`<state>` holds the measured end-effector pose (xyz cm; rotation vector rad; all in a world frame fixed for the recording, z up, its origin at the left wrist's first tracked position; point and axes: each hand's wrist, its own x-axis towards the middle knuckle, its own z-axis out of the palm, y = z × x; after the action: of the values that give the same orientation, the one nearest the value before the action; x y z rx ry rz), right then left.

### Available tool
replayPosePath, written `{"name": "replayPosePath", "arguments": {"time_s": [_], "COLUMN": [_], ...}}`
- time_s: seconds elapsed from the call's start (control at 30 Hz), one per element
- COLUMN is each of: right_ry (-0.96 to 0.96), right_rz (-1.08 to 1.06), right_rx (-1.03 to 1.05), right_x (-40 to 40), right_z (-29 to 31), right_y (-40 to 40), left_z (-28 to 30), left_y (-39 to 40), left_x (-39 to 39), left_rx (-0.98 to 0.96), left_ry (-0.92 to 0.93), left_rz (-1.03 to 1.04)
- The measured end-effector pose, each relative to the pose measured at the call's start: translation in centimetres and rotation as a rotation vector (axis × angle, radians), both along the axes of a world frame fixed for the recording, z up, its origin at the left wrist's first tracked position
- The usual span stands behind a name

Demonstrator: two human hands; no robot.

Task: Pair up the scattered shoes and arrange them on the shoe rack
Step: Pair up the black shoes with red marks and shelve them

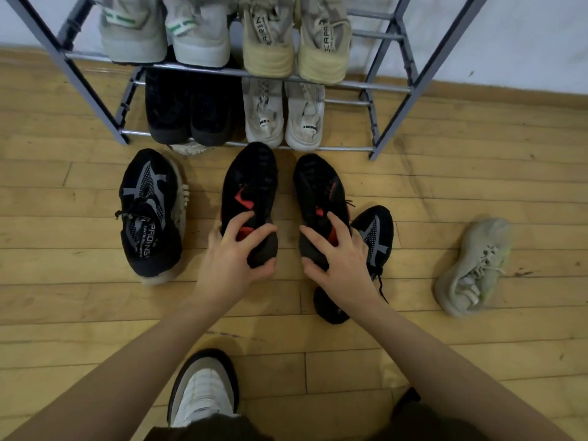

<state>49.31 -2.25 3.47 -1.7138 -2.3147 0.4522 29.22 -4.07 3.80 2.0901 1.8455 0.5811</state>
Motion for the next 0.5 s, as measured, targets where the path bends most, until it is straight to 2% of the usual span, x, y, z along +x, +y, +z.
{"name": "replayPosePath", "arguments": {"time_s": [0.5], "right_ry": [0.113], "right_rz": [-0.083], "right_rx": [0.312], "right_x": [3.0], "right_z": [16.6], "right_y": [-2.0], "left_z": [16.2], "left_y": [-1.0], "left_x": [1.5], "left_rx": [0.314], "left_ry": [0.022], "left_rz": [-0.074]}}
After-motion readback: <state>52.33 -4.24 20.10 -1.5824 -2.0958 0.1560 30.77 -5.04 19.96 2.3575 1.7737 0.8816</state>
